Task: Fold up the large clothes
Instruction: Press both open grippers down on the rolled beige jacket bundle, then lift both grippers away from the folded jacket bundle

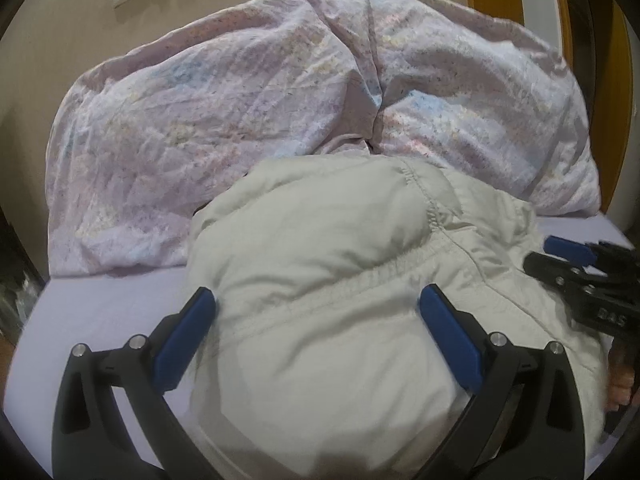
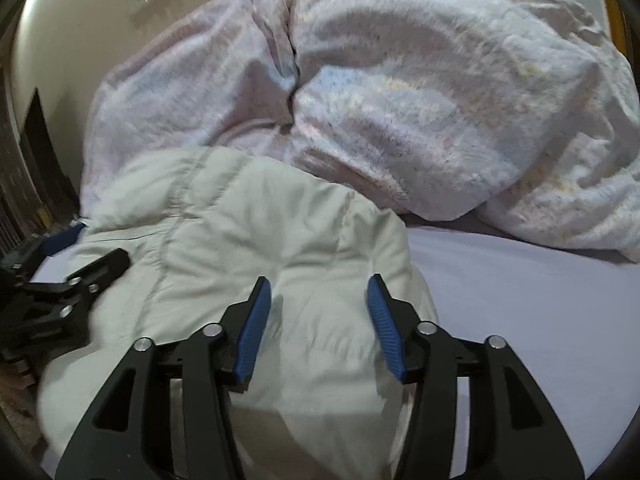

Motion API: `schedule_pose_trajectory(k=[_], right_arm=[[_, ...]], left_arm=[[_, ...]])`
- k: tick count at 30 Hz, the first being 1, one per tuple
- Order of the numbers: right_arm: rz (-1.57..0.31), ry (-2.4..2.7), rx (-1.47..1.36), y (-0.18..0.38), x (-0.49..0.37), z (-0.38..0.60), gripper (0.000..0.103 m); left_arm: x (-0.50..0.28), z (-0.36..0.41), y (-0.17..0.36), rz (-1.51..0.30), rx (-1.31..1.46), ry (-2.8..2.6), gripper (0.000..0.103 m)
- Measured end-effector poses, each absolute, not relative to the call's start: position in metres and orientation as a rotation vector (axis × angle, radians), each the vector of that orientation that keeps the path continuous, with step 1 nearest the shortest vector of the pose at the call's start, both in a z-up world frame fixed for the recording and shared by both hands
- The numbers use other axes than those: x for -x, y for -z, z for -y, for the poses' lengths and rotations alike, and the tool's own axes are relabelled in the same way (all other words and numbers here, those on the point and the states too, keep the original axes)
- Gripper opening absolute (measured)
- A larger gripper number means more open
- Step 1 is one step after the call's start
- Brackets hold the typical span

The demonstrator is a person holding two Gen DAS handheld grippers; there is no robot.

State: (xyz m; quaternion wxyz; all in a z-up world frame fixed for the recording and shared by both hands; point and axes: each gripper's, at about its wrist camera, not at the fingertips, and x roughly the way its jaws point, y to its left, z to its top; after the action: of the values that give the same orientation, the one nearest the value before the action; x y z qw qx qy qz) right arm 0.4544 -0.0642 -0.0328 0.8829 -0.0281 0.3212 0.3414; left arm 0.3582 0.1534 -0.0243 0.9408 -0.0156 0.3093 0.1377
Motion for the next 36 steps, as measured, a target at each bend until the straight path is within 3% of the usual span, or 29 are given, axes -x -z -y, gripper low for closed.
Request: schedule_pose_trajectory(k=[7,20,28,36], right_arm=[[-0.686,-0.754,0.056,0.029,-0.426,0.086,0.057],[-0.743,-0.742,0.053,0.055,-0.433,0.080,0.067],[-0.783,-0.699,-0.034,0.033,-0.403,0.114,0.096],[-0.818,-0.667,-0.049,0.029,-0.352,0.131,0.101]], left_arm=[[-0.324,-0.154,0.018,-0.633,0.086,-0.247,0.101],[-0.323,-0.153,0.036,-0.613,0.083,-0.267,0.101],[-0.268,-0.152,0.015,-0.623,0.166,-0.274,0.101],[-0.202,-0.135,0.013,-0.657,0.210,-0.315,0.101]])
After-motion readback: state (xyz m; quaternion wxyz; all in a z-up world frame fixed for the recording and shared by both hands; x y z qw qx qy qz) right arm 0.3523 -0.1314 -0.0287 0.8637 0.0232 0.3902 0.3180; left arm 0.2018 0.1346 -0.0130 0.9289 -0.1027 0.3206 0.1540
